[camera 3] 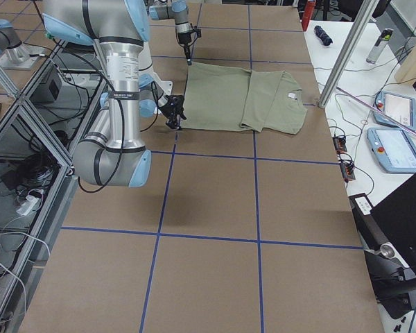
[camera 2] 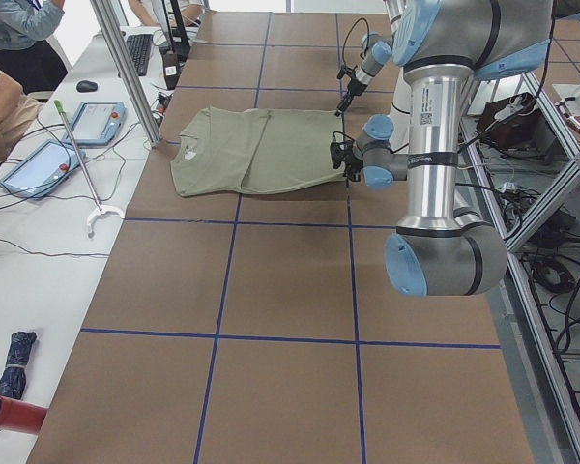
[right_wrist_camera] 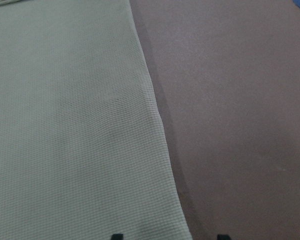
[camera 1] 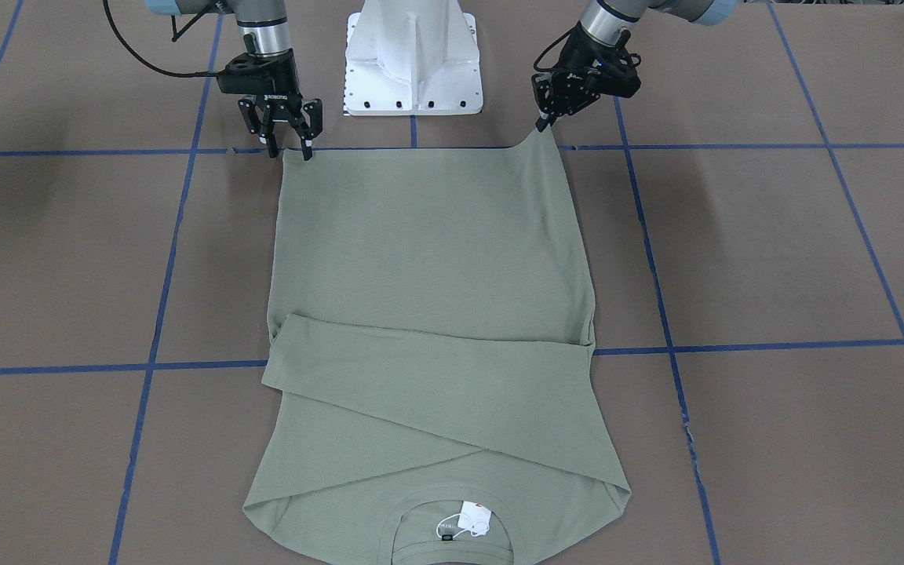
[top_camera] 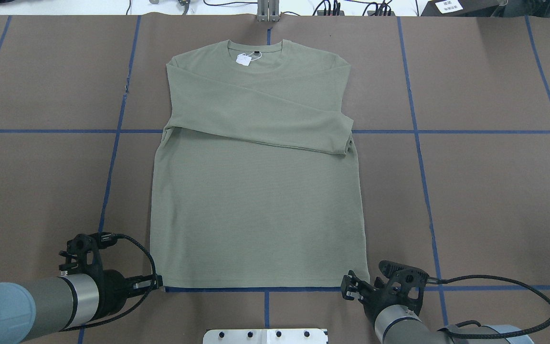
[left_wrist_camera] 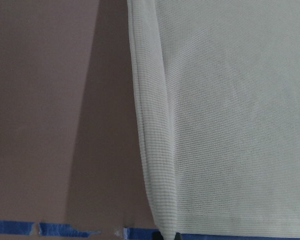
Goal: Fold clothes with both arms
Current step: 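Position both grippers at the hem corners and grasp the hem, then lift the hem with both grippers and carry it toward the collar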
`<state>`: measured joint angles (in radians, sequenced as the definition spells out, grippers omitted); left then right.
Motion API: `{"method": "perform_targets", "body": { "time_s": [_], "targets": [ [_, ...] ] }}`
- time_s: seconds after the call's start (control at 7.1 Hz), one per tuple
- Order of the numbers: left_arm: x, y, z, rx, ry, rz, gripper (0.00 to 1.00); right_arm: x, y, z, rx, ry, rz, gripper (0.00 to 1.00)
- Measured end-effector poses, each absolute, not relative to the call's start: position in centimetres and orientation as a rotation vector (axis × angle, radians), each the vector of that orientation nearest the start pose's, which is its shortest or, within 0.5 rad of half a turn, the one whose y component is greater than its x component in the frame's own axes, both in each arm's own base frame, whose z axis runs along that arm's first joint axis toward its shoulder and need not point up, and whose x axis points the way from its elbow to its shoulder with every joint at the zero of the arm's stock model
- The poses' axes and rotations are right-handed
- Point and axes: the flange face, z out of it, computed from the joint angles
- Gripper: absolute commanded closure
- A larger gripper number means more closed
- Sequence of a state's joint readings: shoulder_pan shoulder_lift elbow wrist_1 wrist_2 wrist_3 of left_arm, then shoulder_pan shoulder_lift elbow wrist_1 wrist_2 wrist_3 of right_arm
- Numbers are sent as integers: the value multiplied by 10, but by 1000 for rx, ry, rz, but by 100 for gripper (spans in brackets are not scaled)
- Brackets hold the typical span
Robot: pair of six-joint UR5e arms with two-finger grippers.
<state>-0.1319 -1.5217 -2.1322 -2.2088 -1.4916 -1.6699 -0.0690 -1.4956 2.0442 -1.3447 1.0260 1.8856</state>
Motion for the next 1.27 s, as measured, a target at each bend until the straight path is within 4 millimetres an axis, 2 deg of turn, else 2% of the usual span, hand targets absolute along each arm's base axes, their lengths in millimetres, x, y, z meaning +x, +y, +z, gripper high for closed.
{"method": "perform_targets", "body": {
  "time_s": [0.14,0.56,0.7,0.84,0.99,1.27],
  "targets": [
    [430,-200,344,90,1152,-251,100,-509,-150,372,365,-847,439,100],
    [429,-200,343,93,1154,-257,100,-509,-151,365,363,-861,445,100],
    [429,-200,342,94,1156,-258,100,-502,-153,357,361,-872,450,100],
    [423,-199,335,93,1168,-257,100,-485,-155,338,355,-874,449,100],
    [407,-196,316,80,1190,-247,100,-455,-154,305,329,-862,435,100],
    [345,-179,245,0,1212,-190,100,-374,-147,236,228,-844,386,100]
  ]
}}
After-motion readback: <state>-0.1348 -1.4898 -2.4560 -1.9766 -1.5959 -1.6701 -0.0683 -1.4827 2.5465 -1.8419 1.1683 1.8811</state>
